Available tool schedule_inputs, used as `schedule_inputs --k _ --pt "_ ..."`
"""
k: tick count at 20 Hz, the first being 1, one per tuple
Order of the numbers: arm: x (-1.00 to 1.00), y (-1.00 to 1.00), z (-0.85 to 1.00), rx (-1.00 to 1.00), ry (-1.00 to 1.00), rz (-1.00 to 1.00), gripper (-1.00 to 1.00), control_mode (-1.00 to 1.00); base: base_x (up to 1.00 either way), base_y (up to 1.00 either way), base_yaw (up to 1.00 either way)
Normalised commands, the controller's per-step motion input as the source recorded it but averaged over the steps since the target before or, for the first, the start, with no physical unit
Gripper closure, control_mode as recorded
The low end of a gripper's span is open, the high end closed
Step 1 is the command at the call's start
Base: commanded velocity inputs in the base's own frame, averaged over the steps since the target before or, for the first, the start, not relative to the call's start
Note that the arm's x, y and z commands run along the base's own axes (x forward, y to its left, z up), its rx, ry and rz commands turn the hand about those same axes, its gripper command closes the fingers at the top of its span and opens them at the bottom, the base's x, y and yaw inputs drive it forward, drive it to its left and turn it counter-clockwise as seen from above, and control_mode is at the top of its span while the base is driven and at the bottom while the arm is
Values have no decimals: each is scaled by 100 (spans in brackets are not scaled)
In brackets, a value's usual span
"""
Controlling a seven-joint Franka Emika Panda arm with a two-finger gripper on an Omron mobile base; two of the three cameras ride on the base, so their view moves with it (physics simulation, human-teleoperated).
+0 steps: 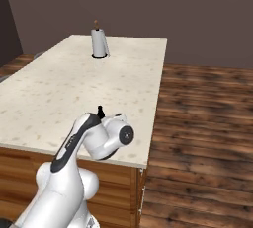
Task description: Pick the bottled drink from the counter and place it in the open cabinet.
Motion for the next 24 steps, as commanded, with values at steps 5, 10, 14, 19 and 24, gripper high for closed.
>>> schedule_inputs --k 5,10,14,19,24 --pt "17 0 -17 3 0 4 -100 -100 0 0 0" --pt "44 0 -23 3 0 1 -100 -100 0 0 0" --pt "52 0 -24 3 0 0 -100 -100 0 0 0" --pt "41 0 -24 3 0 0 -100 -100 0 0 0" --pt "32 0 -13 4 0 0 -100 -100 0 0 0"
